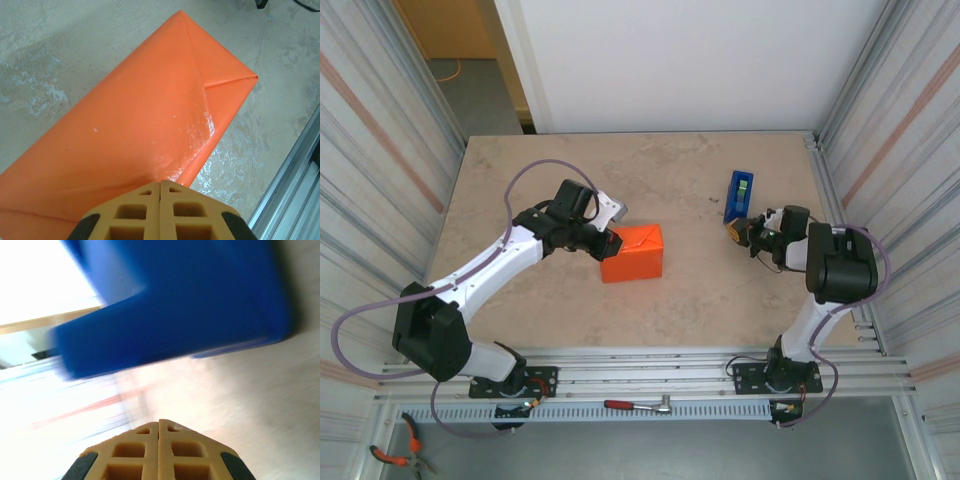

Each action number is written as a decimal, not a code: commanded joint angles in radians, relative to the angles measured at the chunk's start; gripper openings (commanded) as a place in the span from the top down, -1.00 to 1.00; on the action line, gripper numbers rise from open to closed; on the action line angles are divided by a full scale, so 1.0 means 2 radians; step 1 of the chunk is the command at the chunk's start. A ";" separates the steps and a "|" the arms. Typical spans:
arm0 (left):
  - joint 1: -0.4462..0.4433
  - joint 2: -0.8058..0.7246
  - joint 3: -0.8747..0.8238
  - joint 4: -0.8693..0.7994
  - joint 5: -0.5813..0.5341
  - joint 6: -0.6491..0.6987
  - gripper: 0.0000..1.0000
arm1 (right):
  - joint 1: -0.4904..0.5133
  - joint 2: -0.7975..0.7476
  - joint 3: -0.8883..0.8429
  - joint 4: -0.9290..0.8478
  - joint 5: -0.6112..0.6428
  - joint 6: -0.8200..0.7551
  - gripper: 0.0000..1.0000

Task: Wrap the gift box in paper
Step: Tear off the tape with the cutter, then stick the wrapping paper to the gift box.

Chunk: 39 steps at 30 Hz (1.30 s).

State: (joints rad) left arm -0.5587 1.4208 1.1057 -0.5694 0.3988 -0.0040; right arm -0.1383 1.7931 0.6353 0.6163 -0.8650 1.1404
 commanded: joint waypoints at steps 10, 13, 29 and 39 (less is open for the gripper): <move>-0.008 0.036 -0.037 -0.069 -0.044 0.004 1.00 | 0.040 -0.154 0.009 -0.131 0.006 -0.021 1.00; -0.008 0.036 -0.036 -0.070 -0.046 0.004 1.00 | 0.068 -0.187 0.016 -0.162 0.025 -0.020 1.00; -0.008 0.029 -0.040 -0.071 -0.047 0.003 1.00 | 0.273 -0.259 0.098 -0.242 0.177 0.036 1.00; -0.011 0.032 -0.040 -0.071 -0.046 0.002 1.00 | 0.331 -0.268 0.110 -0.252 0.222 0.047 1.00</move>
State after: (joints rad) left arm -0.5636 1.4143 1.1027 -0.5671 0.3912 -0.0040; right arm 0.5056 1.2892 0.8131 0.1356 -0.4694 1.2201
